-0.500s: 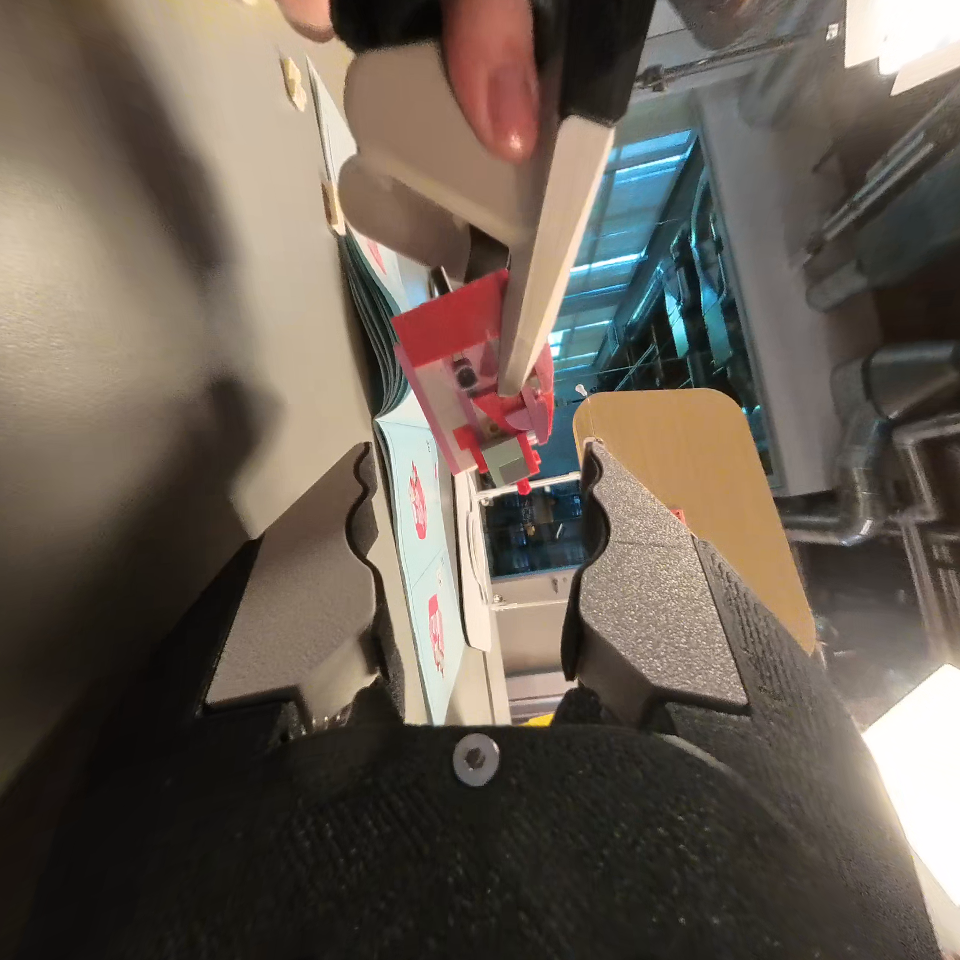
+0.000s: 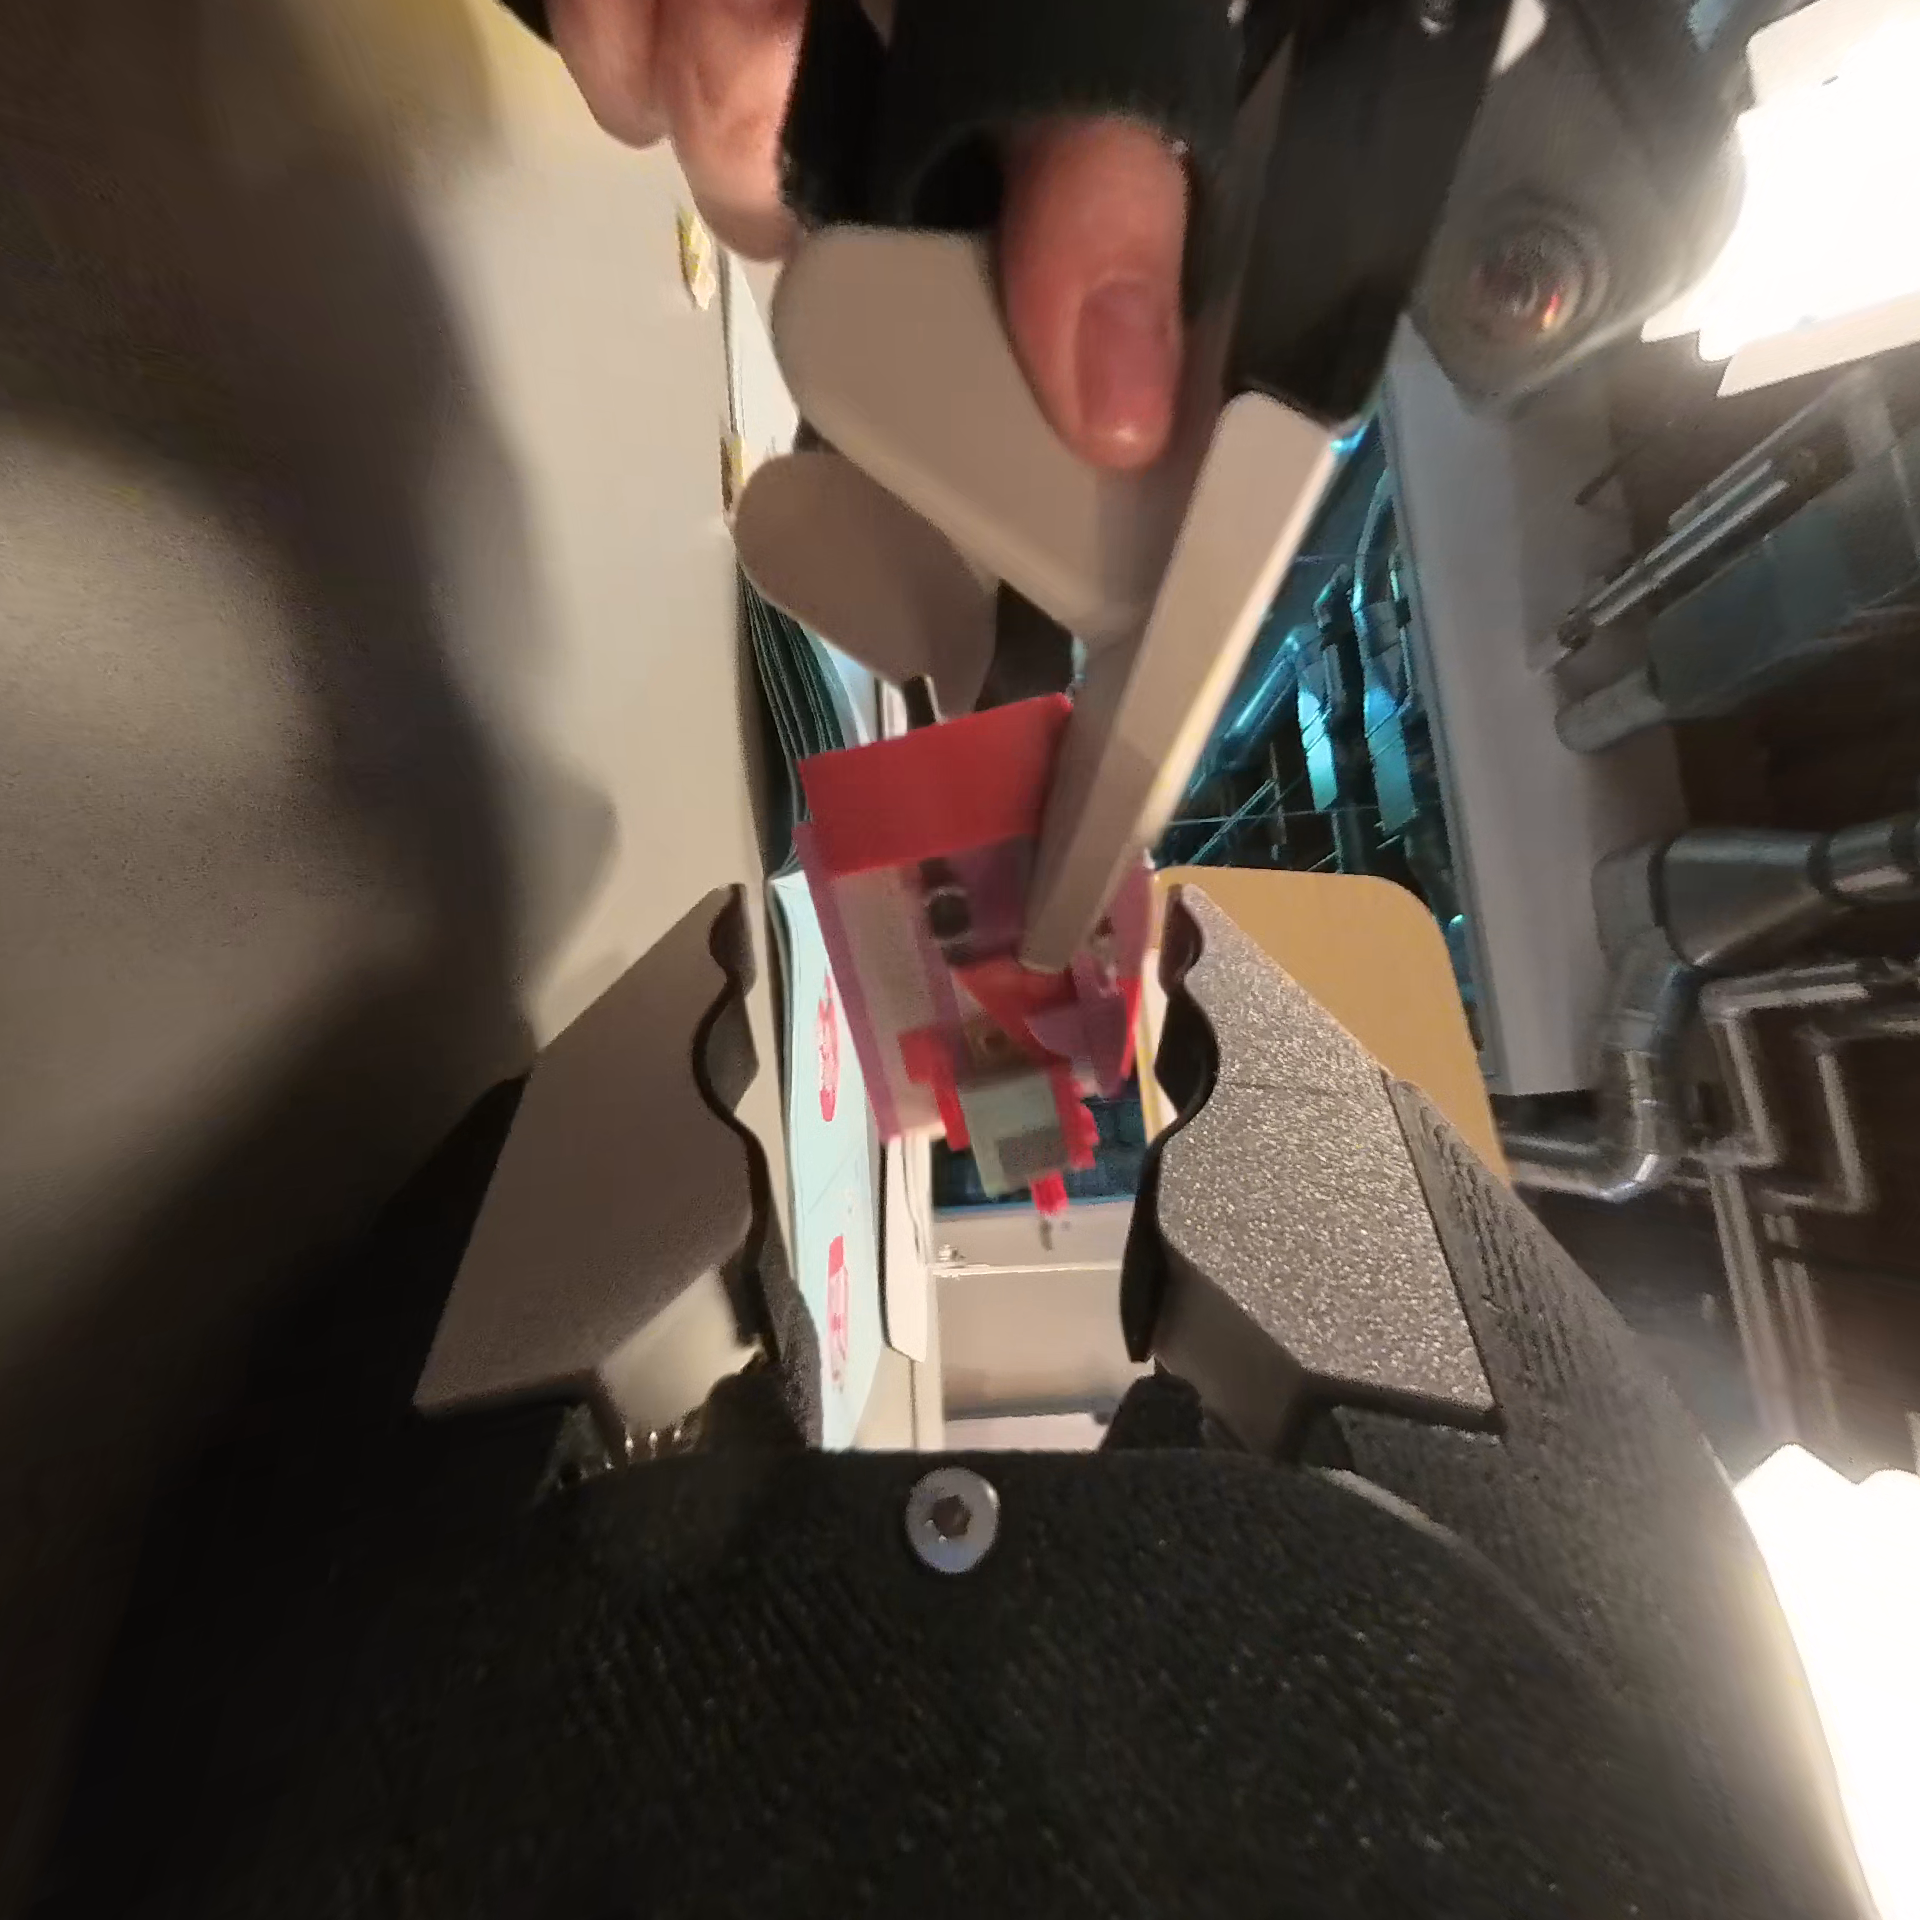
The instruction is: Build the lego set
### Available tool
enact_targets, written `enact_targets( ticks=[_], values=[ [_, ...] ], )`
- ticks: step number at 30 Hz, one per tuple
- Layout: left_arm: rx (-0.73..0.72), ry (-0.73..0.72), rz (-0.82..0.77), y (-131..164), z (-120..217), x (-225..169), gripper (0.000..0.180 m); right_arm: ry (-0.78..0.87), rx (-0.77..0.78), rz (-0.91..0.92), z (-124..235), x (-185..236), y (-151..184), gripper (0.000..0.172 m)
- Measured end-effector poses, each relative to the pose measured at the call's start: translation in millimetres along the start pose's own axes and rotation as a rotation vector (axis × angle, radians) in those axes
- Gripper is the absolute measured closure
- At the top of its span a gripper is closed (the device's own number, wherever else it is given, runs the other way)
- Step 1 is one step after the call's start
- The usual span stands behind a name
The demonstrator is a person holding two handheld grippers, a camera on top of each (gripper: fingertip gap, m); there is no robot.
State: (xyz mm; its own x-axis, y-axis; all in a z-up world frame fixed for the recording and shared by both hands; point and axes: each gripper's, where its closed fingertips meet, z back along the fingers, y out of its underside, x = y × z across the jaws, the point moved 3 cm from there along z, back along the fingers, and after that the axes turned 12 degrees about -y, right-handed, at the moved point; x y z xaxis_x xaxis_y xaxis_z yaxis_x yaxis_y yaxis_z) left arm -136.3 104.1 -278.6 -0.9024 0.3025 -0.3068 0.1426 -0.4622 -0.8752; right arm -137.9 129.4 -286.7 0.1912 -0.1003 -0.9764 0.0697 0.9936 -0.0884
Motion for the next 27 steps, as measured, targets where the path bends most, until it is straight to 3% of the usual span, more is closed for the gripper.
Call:
enact_targets(
  ticks=[8,16,22,27],
  values=[
    [0.025,0.016,-0.054,4,-4,-7,0.14,0.04,0.035,0.066,2,-1,2,0.115],
    [0.001,0.021,-0.055,2,-3,-8,0.14,0.048,0.044,0.054,3,-3,2,0.115],
    [-0.113,-0.015,0.009,-13,7,4,0.113,0.018,0.077,-0.08,3,-6,19,0.116],
    [-0.187,-0.07,-0.042,-23,16,11,0.113,-0.052,0.068,-0.265,4,-4,30,0.116]
  ],
)
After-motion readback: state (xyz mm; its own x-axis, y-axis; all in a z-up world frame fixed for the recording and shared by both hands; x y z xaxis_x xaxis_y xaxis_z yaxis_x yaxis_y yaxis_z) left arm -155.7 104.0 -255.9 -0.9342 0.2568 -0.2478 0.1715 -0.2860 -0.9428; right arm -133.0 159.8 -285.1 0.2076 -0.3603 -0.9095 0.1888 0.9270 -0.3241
